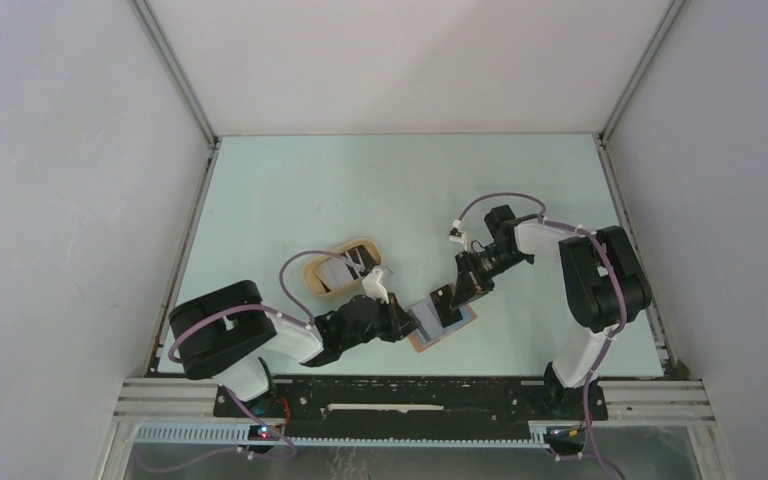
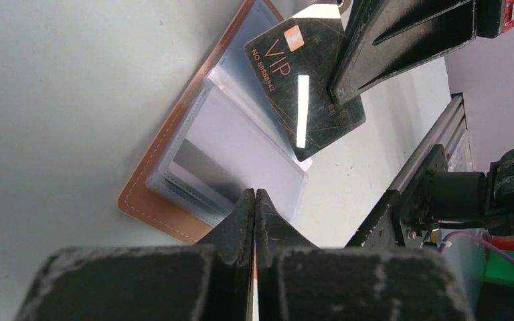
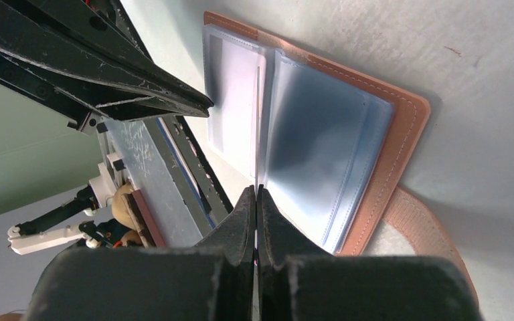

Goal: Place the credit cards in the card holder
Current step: Insert the credit card into the card holder.

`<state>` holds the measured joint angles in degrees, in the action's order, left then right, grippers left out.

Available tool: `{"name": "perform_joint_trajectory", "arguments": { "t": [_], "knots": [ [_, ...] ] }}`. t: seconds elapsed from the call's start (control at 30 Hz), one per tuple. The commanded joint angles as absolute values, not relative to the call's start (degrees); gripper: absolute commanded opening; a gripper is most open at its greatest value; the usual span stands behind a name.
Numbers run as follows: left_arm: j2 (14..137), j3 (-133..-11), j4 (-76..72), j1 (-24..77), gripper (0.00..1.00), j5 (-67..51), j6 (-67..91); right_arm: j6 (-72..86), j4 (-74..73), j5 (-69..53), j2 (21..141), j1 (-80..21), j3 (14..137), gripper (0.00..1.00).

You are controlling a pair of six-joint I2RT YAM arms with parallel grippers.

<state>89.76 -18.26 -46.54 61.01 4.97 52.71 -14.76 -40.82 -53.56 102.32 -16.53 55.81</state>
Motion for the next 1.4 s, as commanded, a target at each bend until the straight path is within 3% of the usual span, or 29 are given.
{"name": "perform_joint_trajectory", "arguments": {
  "t": [0.0, 0.77, 1.37],
  "knots": [
    [89.46, -16.79, -48.77, 61.26, 0.00, 6.42, 53.79, -13.45, -39.75, -54.25, 103.20, -17.41, 57.37, 0.00],
    [88.98, -14.87, -50.64, 61.52, 0.00, 6.06, 54.90, -11.01, -39.50, -60.04, 106.66, -15.53, 57.47, 0.00],
    [89.63, -13.93, -53.79, 61.52, 0.03, 5.12, 55.76, -4.73, -35.53, -52.82, 107.58, -16.25, 55.66, 0.00]
  ]
}}
